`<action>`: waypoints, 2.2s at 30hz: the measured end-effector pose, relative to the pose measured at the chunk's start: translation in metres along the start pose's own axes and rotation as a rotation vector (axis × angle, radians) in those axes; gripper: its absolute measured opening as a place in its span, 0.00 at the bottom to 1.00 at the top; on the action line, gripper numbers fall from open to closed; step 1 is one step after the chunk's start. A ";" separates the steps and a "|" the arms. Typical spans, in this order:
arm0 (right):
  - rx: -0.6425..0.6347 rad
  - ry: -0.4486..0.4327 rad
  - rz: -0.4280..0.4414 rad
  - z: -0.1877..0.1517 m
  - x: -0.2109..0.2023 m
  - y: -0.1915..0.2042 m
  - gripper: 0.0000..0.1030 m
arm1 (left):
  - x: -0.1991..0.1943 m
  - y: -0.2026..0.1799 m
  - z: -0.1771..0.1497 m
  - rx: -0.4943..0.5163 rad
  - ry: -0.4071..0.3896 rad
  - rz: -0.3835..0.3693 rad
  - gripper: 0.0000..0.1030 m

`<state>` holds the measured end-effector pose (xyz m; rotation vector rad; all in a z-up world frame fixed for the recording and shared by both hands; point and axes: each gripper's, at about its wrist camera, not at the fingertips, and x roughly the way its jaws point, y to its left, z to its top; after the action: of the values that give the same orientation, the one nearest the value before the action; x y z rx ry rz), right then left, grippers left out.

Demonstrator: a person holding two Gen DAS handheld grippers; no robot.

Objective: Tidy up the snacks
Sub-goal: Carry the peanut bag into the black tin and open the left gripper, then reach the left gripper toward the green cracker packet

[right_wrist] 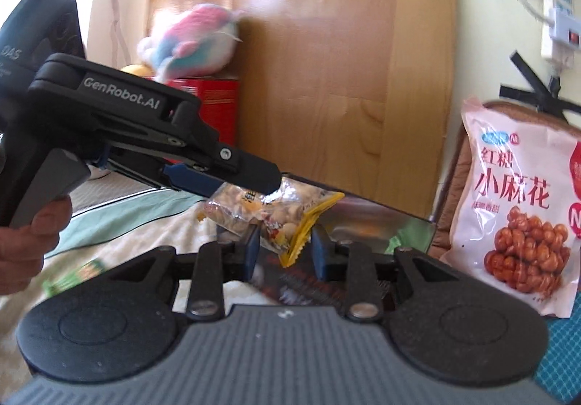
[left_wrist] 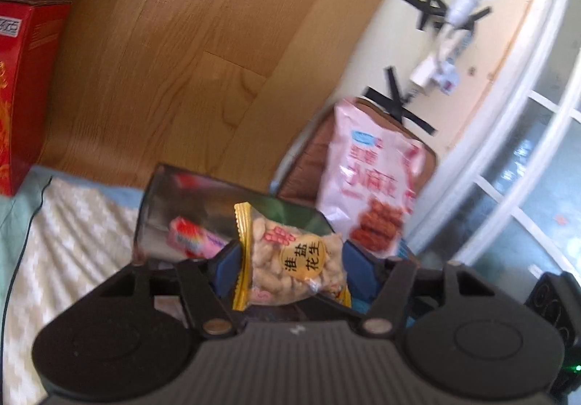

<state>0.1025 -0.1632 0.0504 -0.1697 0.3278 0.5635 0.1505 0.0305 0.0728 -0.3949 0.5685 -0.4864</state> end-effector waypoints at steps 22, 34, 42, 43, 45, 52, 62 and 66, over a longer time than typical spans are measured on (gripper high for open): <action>0.262 0.056 -0.113 -0.066 -0.085 -0.039 0.47 | -0.056 0.029 -0.066 -0.113 0.089 -0.021 0.68; 0.452 0.140 -0.093 -0.094 -0.085 -0.061 0.47 | -0.126 0.067 -0.090 -0.202 0.011 0.102 0.68; 0.442 0.084 0.054 -0.078 -0.092 -0.032 0.47 | -0.149 0.101 -0.111 -0.301 0.021 0.128 0.68; 0.427 0.091 0.089 -0.075 -0.090 -0.023 0.47 | -0.148 0.100 -0.112 -0.295 0.022 0.123 0.68; 0.364 0.116 0.167 -0.068 -0.082 0.003 0.47 | -0.145 0.096 -0.113 -0.275 0.027 0.108 0.68; -0.003 0.223 0.351 -0.053 -0.037 0.112 0.48 | -0.134 0.087 -0.120 -0.237 0.059 0.114 0.68; -0.030 0.235 0.301 -0.062 -0.006 0.132 0.44 | -0.117 0.077 -0.124 -0.192 0.066 0.110 0.51; -0.016 0.186 0.225 -0.063 -0.020 0.121 0.44 | -0.102 0.072 -0.121 -0.202 0.079 0.044 0.46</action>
<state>0.0036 -0.0877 -0.0092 -0.2028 0.5270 0.7752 0.0271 0.1176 -0.0134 -0.5566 0.7042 -0.4051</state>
